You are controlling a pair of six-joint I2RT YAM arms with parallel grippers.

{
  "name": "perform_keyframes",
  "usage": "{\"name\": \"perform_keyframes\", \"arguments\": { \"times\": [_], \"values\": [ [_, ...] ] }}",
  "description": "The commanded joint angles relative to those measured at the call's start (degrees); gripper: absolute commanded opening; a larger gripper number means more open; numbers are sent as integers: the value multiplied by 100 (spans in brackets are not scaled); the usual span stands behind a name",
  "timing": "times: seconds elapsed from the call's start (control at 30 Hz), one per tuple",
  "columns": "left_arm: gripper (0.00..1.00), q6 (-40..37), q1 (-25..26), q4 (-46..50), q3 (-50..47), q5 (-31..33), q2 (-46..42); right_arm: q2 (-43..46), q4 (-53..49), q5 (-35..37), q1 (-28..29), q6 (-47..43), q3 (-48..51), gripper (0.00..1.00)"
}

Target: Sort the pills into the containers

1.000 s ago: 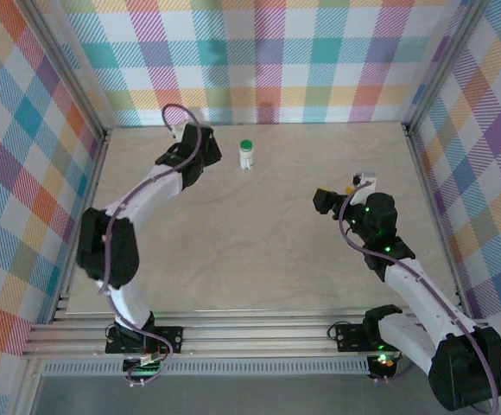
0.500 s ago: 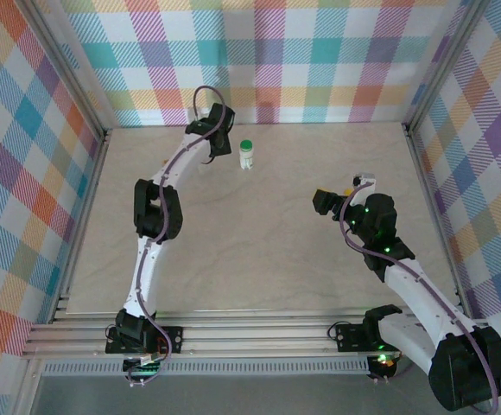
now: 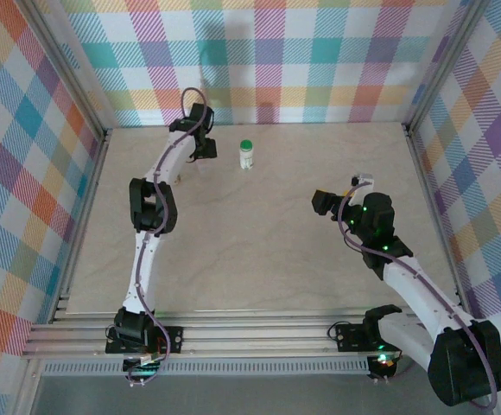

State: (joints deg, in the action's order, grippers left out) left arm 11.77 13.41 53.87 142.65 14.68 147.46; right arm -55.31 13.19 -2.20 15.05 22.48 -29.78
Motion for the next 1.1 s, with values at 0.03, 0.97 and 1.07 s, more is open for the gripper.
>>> {"name": "perform_keyframes", "arguments": {
  "times": [0.03,0.97,1.07],
  "values": [
    [80,-368,31,80,176,-371,120,-59,96,-14,34,88,16,99],
    [33,-386,87,351,-54,-289,97,-76,26,-38,33,123,-20,99],
    [31,-228,135,82,-666,-97,-491,-97,26,-58,33,133,-22,99]
  ]
}}
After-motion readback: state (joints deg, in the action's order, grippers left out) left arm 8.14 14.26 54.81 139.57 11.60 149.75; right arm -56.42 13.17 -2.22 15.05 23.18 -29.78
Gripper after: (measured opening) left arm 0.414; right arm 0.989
